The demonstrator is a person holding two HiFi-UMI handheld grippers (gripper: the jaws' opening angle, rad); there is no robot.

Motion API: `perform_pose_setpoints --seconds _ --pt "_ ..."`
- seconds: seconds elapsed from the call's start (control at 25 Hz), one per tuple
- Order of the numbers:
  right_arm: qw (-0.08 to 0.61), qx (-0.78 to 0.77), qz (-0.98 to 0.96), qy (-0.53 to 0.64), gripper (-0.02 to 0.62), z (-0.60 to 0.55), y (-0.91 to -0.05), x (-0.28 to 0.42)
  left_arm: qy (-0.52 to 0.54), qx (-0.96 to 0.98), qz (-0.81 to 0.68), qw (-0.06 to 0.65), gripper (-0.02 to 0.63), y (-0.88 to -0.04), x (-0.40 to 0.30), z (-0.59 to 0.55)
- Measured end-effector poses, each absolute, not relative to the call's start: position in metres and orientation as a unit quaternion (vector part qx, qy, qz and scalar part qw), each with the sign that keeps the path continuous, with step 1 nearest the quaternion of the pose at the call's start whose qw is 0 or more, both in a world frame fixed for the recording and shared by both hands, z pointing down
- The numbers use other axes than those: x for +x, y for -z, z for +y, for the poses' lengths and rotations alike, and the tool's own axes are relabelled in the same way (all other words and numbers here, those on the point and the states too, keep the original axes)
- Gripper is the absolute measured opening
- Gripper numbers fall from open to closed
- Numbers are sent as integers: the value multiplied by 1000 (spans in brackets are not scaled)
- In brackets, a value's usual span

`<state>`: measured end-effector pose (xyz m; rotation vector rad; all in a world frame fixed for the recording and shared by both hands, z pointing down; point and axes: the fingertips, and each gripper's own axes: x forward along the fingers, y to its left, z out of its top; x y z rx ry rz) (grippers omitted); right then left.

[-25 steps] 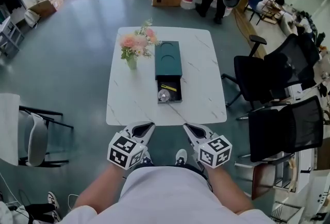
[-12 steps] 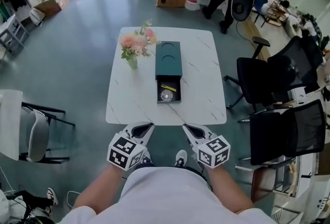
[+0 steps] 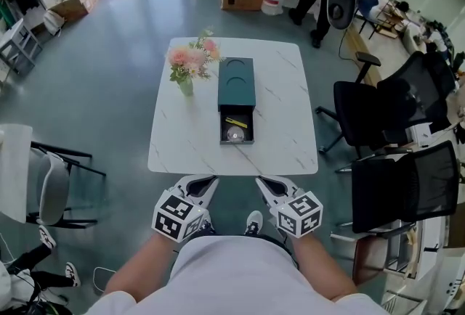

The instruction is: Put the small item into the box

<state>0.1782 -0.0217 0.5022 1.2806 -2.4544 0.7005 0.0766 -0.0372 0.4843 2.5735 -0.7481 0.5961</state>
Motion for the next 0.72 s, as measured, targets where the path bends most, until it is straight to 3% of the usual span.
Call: perform_pose_setpoints --seconds 0.72 --pt "140 447 -849 -245 14 -23 -505 177 -213 920 -266 194 12 -483 77 -38"
